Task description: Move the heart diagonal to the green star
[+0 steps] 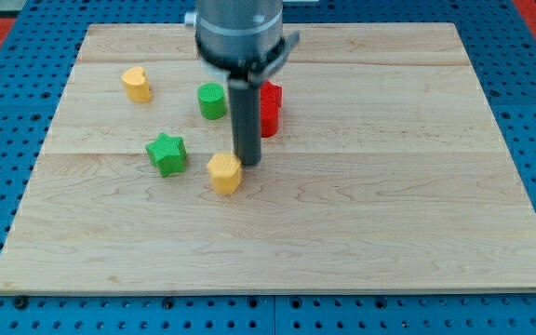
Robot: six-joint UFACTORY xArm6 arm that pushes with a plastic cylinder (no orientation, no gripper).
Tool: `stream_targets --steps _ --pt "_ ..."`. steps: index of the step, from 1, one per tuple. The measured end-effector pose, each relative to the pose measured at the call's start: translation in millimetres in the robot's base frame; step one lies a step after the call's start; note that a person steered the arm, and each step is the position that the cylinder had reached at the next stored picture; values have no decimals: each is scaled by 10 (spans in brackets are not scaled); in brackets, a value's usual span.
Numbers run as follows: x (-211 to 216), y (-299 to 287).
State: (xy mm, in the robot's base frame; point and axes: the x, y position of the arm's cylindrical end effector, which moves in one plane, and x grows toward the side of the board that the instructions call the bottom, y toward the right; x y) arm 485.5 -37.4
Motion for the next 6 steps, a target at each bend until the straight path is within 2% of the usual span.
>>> stream_targets --steps 1,2,3,5,6 --pt "382 -598" --pt "417 -1416" --pt "191 -1552" --pt "-1139 -2043" --pt "-1798 -2113"
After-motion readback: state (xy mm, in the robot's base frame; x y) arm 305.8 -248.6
